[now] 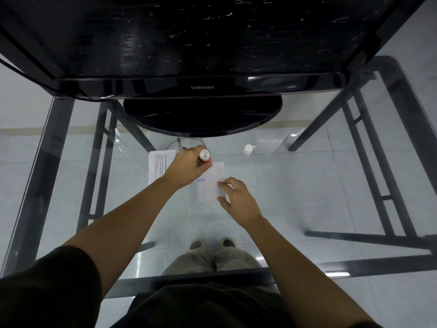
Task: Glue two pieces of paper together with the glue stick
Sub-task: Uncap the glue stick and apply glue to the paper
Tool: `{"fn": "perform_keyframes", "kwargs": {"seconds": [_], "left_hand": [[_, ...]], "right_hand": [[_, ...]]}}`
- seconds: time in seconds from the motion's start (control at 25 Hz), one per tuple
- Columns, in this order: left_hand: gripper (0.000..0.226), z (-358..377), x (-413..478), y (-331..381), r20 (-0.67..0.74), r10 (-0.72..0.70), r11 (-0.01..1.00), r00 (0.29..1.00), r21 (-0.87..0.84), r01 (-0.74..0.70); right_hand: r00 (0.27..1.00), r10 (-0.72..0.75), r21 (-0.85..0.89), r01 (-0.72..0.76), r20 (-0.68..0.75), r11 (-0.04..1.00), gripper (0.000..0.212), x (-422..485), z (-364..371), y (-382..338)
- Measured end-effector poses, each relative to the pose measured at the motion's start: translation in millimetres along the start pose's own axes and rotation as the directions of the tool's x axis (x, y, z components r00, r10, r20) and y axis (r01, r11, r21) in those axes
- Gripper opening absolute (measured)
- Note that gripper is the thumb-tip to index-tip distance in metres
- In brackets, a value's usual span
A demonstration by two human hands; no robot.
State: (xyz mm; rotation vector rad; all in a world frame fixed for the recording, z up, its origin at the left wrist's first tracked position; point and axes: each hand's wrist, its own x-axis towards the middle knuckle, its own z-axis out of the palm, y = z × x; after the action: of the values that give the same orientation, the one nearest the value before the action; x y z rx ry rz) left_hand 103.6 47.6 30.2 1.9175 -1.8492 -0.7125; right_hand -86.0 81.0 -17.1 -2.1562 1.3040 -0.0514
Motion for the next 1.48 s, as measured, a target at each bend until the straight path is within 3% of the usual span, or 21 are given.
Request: {"fn": "perform_keyframes", "kwargs": {"seconds": [0.12,0.2,0.32,0.56,0.8,1.04,1.28,1.48], "left_hand": [[0.017,0,-3,5,-0.057,0.012,0.999,0.998,-0.029,-0.014],[0.018,3,-8,9,0.03,0.097,0.994,0.995,-0.044,-0.095],[0.022,4,-8,10,0.132,0.108,0.994,0.985,-0.047,-0.102],[0.017,-2,12,7,-0.02,0.024,1.0,1.0,-0.014,-0.024],[0.024,9,5,13,0.223,0.126,0.992,0.967,-0.029,-0.123],[0.019,5,18,18,0.047,0.071,0.997,0.996,-0.01,-0.071],[0.024,9,6,18,0.214,0.124,0.992,0.969,-0.005,-0.126],[0.021,7,10,20,0.018,0.067,0.997,0.998,-0.032,-0.066]], "right_hand": [[1.0,-0.008,-0.044,0.008,0.0,0.999,0.04,-1,0,-1],[0.999,-0.033,-0.107,0.033,-0.003,0.994,0.039,-3,3,-1],[0.997,-0.08,-0.226,0.074,-0.015,0.971,0.04,-8,8,0],[0.996,-0.094,-0.321,0.087,-0.008,0.943,0.045,-19,18,0],[0.994,-0.105,-0.293,0.093,-0.025,0.952,0.044,-19,18,-1],[0.994,-0.106,-0.336,0.096,-0.012,0.937,0.045,-23,15,4],[0.995,-0.098,-0.346,0.097,0.014,0.933,0.044,-27,20,4],[0.995,-0.103,-0.35,0.101,0.012,0.931,0.044,-28,16,5]]}}
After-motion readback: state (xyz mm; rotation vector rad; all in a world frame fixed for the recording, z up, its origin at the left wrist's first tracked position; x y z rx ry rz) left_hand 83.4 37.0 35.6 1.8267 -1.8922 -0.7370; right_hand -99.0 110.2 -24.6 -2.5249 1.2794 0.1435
